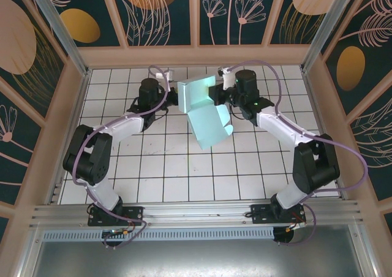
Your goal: Fold the paper box
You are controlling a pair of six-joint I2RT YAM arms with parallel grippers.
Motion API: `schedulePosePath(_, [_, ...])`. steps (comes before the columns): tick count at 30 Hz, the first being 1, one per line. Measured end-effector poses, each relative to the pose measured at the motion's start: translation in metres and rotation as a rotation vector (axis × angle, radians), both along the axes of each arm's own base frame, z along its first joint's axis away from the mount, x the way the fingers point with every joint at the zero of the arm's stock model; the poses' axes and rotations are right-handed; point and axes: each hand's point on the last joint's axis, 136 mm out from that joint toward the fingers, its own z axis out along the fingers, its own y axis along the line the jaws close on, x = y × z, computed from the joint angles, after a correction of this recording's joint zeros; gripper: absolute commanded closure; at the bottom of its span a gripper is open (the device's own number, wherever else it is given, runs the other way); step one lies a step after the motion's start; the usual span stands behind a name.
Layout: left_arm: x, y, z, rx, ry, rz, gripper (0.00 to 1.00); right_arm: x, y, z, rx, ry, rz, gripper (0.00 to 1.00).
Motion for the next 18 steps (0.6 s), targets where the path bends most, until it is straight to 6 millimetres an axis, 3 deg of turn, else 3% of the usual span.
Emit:
schedulePosePath(5, [0.004,0.043,-0.030,-0.020,0.071,0.108,0.30,0.006,-0.033,-0.023,-0.052,0.075,-0.090,1.00])
schedulePosePath(7, [0.005,0.067,-0.049,-0.009,0.118,0.178,0.27,0.003,-0.040,-0.036,-0.089,0.124,-0.111,1.00])
schedulePosePath(9, [0.006,0.077,-0.055,0.003,0.137,0.211,0.26,-0.005,-0.046,-0.052,-0.134,0.183,-0.117,1.00])
schedulePosePath(18, [0.007,0.076,-0.027,0.007,0.062,0.216,0.24,-0.031,-0.070,-0.156,-0.397,0.481,-0.159,1.00])
